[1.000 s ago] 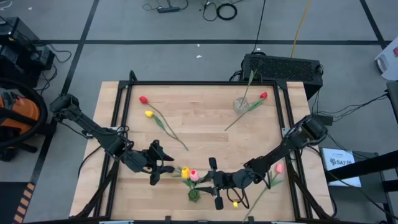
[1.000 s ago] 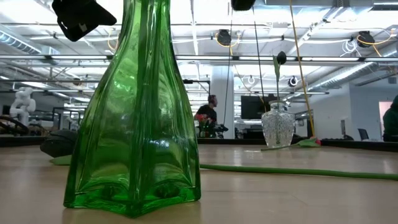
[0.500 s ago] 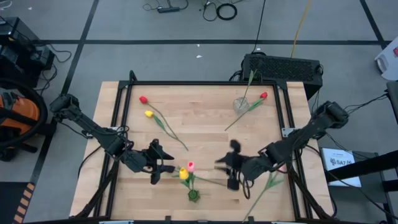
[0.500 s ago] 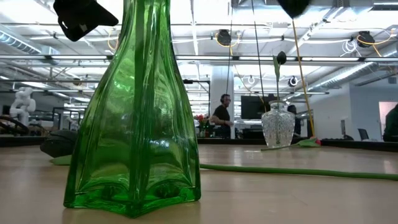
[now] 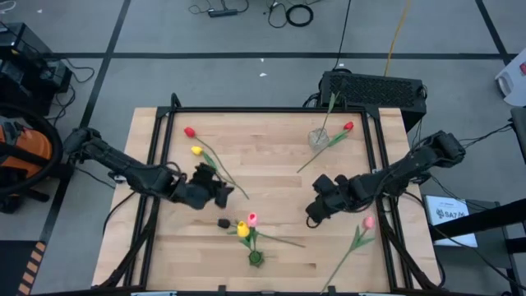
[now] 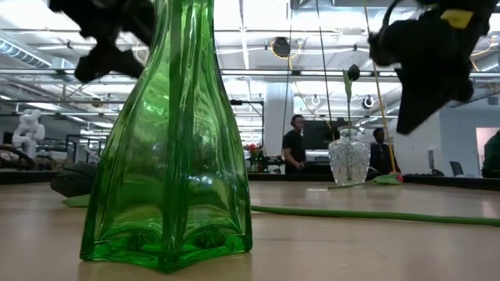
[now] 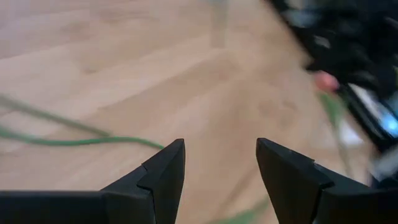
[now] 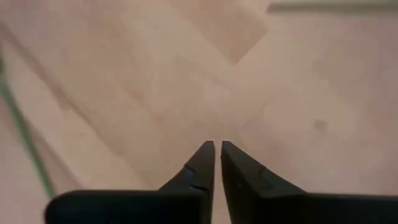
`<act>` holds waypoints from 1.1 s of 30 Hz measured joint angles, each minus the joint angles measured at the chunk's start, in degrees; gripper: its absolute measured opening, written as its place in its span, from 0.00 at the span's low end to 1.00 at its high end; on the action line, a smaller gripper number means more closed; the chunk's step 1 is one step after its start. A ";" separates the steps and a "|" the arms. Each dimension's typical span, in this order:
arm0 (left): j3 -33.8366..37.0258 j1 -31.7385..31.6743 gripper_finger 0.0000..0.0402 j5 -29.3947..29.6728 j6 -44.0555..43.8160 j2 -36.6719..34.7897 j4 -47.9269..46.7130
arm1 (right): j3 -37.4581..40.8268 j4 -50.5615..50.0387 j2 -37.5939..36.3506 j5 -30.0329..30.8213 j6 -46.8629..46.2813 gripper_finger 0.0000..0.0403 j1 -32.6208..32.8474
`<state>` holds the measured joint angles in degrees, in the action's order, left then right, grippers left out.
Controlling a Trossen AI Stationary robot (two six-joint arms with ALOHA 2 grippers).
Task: Sort flowers into vase by color
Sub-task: Put the left red flower into the transparent vase
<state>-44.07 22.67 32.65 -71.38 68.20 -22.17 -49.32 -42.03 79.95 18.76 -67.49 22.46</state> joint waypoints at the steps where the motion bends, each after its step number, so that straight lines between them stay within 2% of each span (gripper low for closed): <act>1: 0.00 -1.42 0.51 -0.47 -1.65 0.00 -1.33 | 1.65 1.89 -0.39 -1.58 0.78 0.03 -1.12; 8: 0.00 -10.55 0.51 -0.72 -9.22 0.00 -2.82 | 7.97 6.01 -4.86 -6.47 6.59 0.01 -10.00; 17: 0.00 -22.31 0.51 -4.04 -10.90 0.00 -2.91 | 8.32 7.82 -9.94 -8.26 19.67 0.00 -19.13; 23: 0.00 -27.46 0.51 -4.62 -13.06 0.00 -3.17 | 8.32 7.91 -9.05 -8.22 26.31 0.00 -21.70; 33: 0.00 -35.96 0.51 -5.68 -20.27 0.00 -12.09 | 8.32 8.11 -8.79 -8.20 33.82 0.01 -22.17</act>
<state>-44.07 -13.29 26.97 -91.66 68.20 -34.26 -40.99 -33.92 71.16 10.57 -33.67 0.29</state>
